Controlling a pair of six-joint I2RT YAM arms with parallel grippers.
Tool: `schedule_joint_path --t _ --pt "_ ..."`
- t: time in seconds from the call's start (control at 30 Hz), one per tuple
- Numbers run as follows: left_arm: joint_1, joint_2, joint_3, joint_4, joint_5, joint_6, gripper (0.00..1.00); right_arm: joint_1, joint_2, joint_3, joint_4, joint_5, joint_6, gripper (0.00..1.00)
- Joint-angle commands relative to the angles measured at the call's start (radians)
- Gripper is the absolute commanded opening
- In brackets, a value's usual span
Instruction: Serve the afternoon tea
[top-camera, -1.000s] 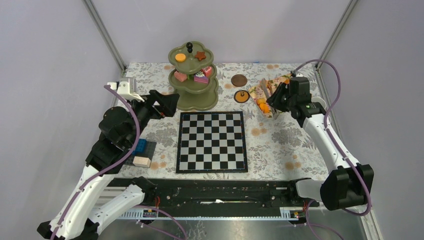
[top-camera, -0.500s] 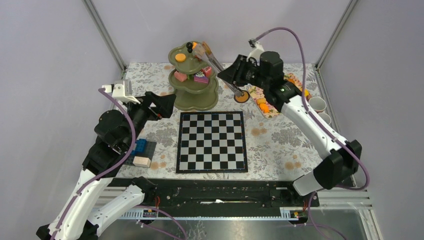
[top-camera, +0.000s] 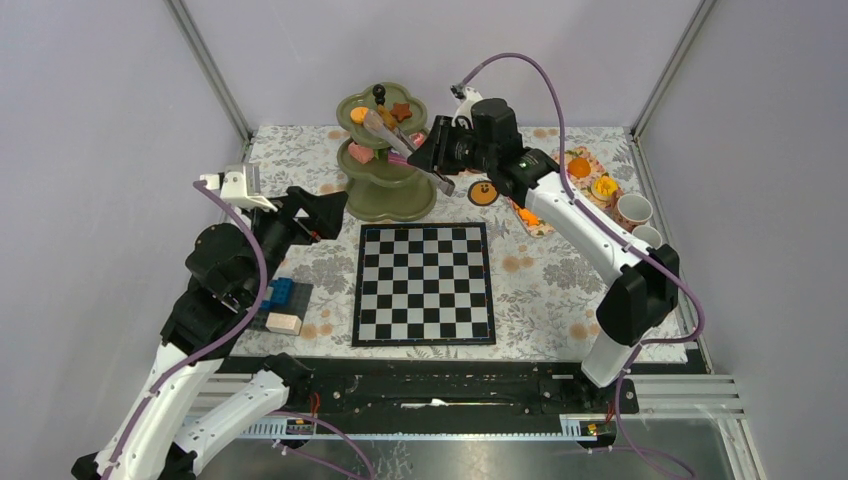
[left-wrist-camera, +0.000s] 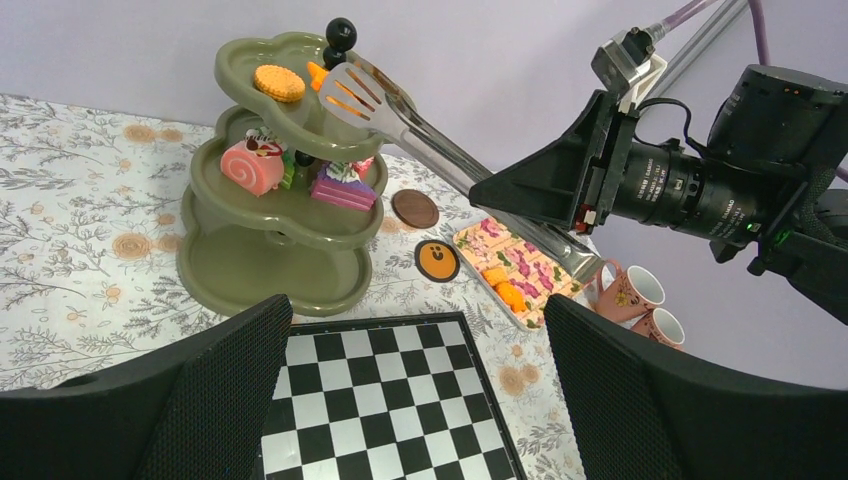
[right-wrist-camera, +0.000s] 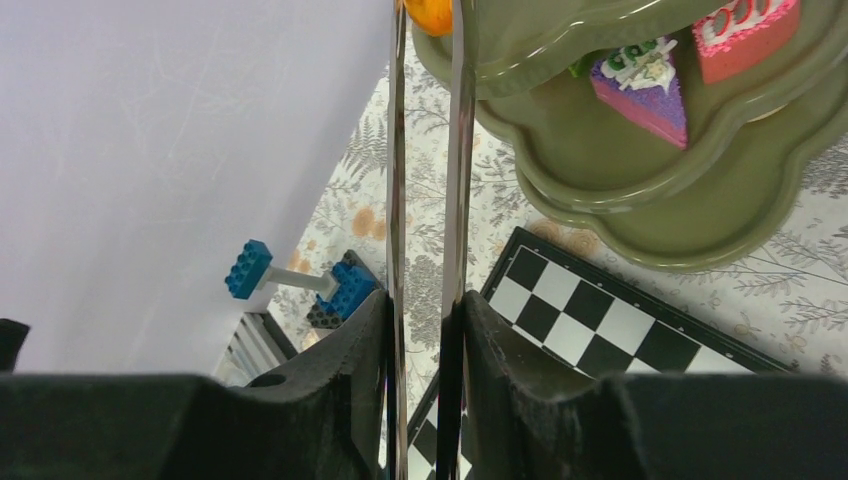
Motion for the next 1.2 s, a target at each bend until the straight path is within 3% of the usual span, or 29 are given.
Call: schedule_joint_path --t 0.0,0.13,0.9,1.07,1.17 --pt "-0.003 -0.013 0.02 0.021 -0.022 0.018 0.99 0.02 -0.007 0.072 -0.016 0.084 -0.068 0.2" --pt "-0.003 -0.013 0.019 0.021 -0.024 0.022 0.99 0.022 0.0 0.08 -0.044 0.119 -0.088 0.3" --pt "-0.003 -0.01 0.022 0.015 -0.023 0.023 0.99 0.029 0.064 0.267 -0.166 0.137 -0.133 0.51" --pt "-0.003 -0.01 0.02 0.013 -0.023 0.021 0.99 0.031 -0.043 0.23 -0.179 0.195 -0.158 0.5" --pt "-0.003 -0.005 0.018 0.013 -0.021 0.02 0.99 0.031 -0.158 0.1 -0.158 0.29 -0.2 0.49"
